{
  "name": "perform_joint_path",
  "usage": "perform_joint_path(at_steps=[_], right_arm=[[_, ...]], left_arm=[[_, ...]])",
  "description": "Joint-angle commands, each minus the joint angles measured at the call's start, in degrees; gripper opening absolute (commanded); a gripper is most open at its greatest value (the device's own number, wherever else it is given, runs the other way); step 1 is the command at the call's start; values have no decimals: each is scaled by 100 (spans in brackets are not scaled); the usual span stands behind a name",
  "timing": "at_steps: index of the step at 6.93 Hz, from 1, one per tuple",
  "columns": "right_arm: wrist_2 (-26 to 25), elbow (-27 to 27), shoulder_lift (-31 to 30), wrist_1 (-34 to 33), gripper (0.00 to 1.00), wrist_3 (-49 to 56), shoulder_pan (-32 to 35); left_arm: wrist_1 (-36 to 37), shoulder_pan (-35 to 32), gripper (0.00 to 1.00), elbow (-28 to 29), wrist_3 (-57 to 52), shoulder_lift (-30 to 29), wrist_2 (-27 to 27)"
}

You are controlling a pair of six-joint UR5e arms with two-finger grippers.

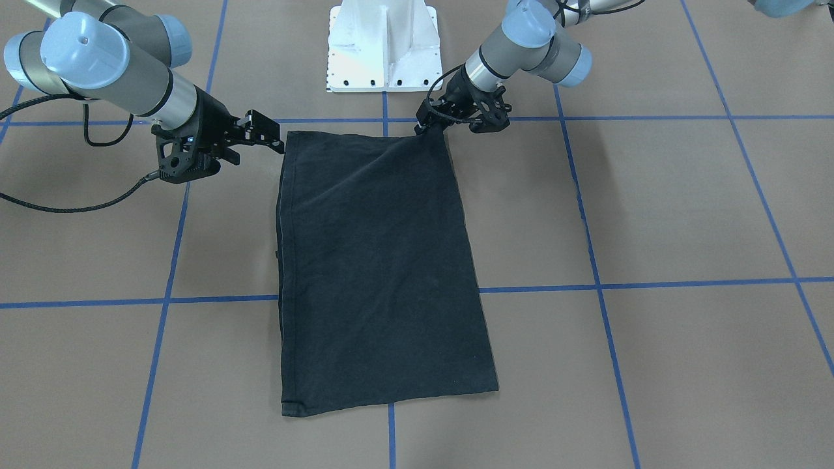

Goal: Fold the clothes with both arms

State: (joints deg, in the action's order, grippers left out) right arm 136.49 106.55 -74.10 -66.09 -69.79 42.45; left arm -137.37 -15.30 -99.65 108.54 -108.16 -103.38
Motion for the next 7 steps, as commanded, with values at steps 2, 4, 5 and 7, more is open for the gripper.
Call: perform_joint_path(at_steps=[2,4,5,7], right_arm=[[0,-11,1,0,100,0,0],[-70,-11,-17,0,100,-113,-35],[-96,6,9,9,100,-401,-140],[-314,6,62,9,100,-936,-472]], left_arm=[[9,18,0,-19,-26,6,-15],[9,-70,0,-176,-70,41,-68],[18,-148,0,-290,-88,76,-77],[18,-167,0,-335,-79,85,-103]])
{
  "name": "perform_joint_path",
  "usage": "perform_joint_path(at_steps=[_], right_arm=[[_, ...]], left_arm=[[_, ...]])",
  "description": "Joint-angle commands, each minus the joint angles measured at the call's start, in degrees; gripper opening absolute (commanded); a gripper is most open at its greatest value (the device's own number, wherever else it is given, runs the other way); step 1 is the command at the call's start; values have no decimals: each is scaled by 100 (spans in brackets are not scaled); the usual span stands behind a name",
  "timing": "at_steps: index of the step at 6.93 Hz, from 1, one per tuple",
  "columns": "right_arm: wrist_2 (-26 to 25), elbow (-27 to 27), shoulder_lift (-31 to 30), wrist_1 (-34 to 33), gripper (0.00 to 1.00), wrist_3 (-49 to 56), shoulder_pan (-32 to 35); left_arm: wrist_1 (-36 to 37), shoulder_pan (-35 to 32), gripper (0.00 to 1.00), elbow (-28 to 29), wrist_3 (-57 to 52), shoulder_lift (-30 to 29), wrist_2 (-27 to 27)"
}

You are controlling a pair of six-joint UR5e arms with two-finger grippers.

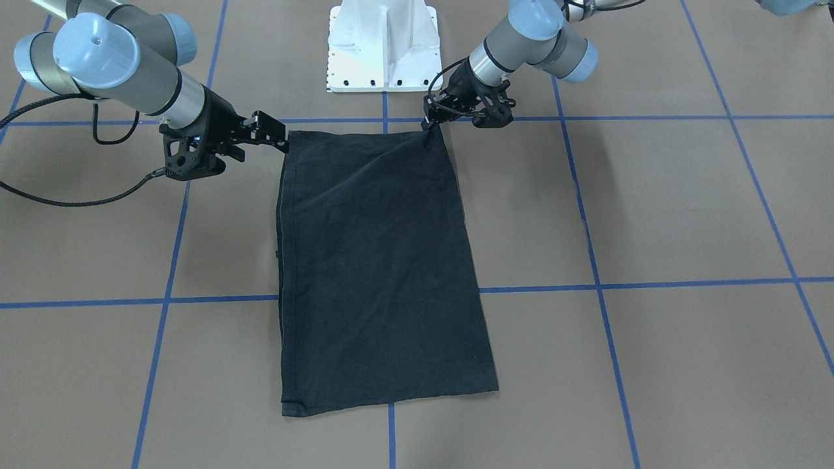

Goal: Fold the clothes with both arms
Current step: 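Move the right gripper along the side edge to the bundle's near corner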

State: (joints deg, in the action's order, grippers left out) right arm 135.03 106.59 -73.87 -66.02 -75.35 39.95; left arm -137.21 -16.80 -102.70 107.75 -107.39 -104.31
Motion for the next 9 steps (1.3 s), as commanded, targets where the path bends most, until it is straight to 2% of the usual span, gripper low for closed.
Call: perform_joint_path(at_steps=[1,3,6,9], right_arm=[[-466,3,92,1,100,-584,-477],[-1134,-24,180,-16,100,-1233,-1100],[-1417,-137,110,-104,100,-1385,-1463],[-1427,-252,66,-104,100,-1385,-1490]], left_arm=[[71,-16,0,-39,0,-1,-11],[71,-16,0,-31,0,7,-11],[71,1,0,-31,0,7,-11],[71,19,0,-31,0,7,-2]])
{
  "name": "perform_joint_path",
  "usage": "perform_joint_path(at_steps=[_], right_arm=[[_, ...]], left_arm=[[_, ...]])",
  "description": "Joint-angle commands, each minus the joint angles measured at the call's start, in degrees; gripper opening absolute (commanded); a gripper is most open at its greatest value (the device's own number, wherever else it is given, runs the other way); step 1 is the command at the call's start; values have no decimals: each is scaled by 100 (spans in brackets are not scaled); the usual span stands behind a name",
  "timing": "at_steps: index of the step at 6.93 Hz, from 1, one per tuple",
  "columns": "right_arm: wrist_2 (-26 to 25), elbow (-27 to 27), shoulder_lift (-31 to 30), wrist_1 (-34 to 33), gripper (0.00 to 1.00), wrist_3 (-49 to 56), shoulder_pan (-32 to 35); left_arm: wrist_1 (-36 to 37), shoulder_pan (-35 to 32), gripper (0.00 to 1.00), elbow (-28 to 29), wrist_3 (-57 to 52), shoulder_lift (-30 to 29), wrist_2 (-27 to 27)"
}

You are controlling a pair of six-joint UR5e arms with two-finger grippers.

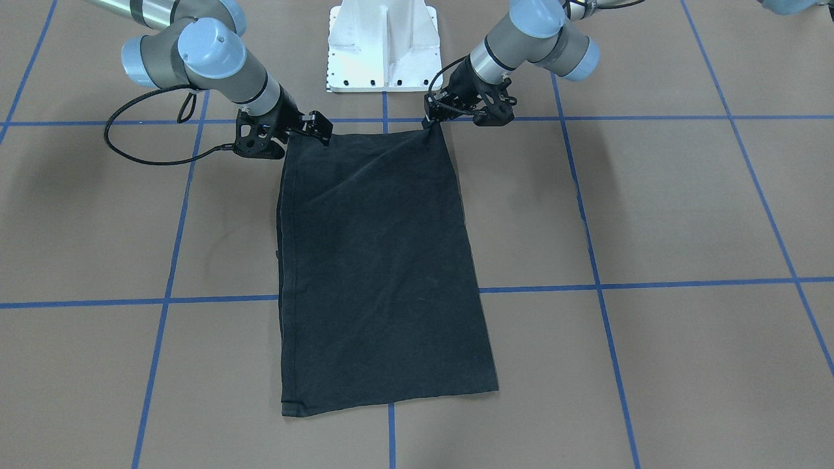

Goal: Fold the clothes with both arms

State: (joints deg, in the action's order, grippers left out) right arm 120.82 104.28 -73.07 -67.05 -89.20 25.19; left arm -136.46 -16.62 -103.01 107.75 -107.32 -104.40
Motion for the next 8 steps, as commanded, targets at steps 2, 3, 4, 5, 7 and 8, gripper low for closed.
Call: perform_joint_path(at_steps=[2,3,4,5,7,8], right_arm=[[-6,-74,12,-9,100,-1,-58],[-6,-74,30,-210,100,7,-84],[-14,-65,74,-316,100,7,-110],[-14,-74,74,-317,100,7,-137],[-58,-109,83,-326,100,7,-198],[-58,-118,92,-326,100,7,-199]], left_arm=[[-4,10,0,0,0,0,7],[5,10,0,0,0,0,7],[-4,10,0,0,0,0,7],[-4,10,0,0,0,0,7],[5,10,0,0,0,9,7],[-4,10,0,0,0,9,7]])
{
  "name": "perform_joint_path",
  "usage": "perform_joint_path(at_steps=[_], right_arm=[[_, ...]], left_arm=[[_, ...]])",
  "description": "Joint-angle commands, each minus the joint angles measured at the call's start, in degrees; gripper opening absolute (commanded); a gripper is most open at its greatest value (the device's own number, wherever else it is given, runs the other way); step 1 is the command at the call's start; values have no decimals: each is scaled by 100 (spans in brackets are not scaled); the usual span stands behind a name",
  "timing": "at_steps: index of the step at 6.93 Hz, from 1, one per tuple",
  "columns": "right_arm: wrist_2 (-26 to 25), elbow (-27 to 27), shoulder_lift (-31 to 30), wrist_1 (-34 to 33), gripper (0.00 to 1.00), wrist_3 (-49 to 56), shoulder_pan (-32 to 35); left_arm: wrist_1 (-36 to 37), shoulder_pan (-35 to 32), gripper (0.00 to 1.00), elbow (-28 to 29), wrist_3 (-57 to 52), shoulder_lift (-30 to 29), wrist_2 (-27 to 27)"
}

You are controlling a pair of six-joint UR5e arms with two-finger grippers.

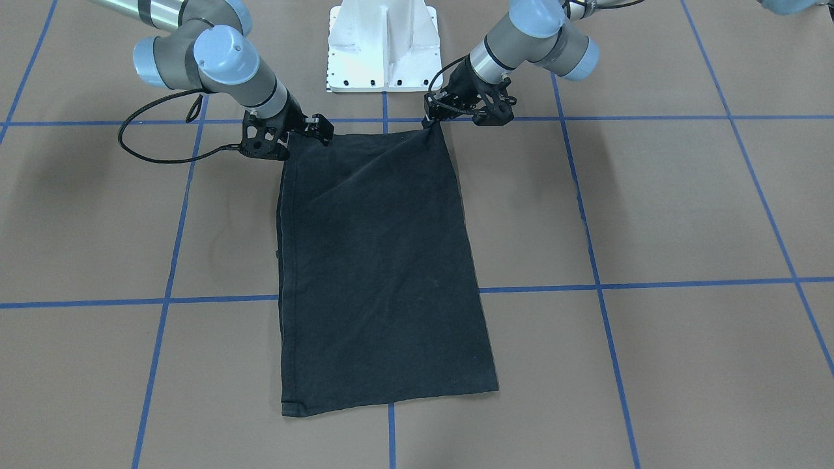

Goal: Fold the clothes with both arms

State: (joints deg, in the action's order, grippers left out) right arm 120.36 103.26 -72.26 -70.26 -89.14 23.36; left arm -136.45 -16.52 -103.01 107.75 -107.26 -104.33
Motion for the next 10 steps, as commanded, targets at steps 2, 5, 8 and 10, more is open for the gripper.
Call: perform_joint_path(at_steps=[2,5,8,10], right_arm=[[-30,-43,10,-5,100,-7,-24],[-39,-77,10,-5,100,2,-24],[-83,-113,1,-5,100,-7,-59],[-83,-122,1,-5,100,-7,-77]], left_arm=[[-4,0,0,0,9,3,0],[5,9,0,0,17,3,9],[5,35,0,0,53,-6,9],[-4,35,0,0,44,-6,9]])
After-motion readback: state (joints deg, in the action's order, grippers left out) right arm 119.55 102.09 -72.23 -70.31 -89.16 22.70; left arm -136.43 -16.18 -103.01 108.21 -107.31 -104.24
